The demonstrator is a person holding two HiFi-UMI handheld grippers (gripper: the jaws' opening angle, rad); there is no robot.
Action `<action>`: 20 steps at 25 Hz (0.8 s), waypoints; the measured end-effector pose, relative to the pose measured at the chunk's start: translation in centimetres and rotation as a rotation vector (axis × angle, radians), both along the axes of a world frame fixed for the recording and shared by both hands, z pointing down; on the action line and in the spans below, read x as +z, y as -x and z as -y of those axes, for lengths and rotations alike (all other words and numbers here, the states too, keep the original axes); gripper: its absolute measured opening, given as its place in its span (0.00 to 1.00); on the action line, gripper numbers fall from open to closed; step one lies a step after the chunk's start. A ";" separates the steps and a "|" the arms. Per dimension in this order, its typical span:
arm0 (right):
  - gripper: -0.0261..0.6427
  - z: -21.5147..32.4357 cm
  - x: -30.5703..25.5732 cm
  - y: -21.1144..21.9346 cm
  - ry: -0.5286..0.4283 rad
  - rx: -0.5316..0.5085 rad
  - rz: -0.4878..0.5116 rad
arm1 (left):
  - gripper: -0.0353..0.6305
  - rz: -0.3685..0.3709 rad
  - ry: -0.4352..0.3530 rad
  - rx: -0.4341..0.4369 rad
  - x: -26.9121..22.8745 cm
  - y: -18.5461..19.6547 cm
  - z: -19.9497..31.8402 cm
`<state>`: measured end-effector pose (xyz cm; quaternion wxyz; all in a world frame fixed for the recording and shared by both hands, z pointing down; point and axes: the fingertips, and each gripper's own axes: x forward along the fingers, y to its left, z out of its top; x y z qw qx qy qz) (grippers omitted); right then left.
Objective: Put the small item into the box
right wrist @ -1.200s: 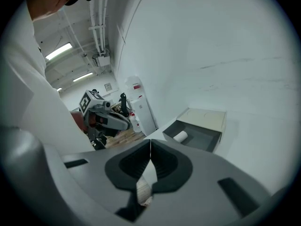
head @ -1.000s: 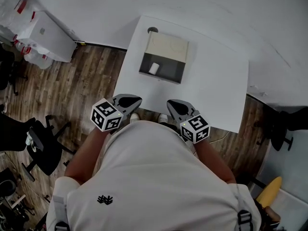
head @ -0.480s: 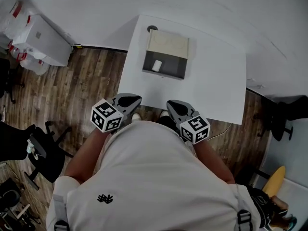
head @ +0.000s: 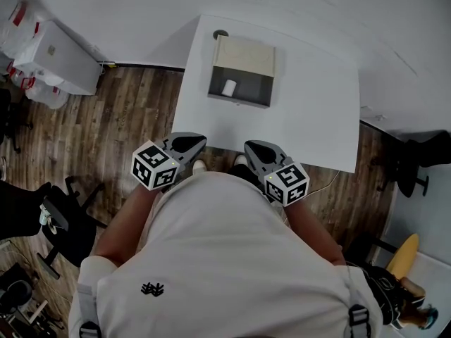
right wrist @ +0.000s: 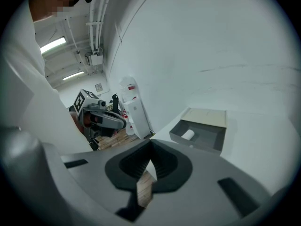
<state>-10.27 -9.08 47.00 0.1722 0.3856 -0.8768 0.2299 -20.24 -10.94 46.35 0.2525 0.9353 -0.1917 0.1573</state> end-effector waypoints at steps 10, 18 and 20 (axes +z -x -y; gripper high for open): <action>0.05 0.0 0.1 0.2 -0.002 -0.013 -0.009 | 0.06 0.009 0.019 -0.009 0.6 0.3 0.0; 0.05 0.7 0.1 -1.1 -0.008 -0.008 -0.008 | 0.06 0.025 0.028 0.001 1.2 -1.1 0.5; 0.05 0.8 0.1 -1.6 -0.007 -0.008 -0.006 | 0.06 0.031 0.029 -0.003 1.3 -1.6 0.8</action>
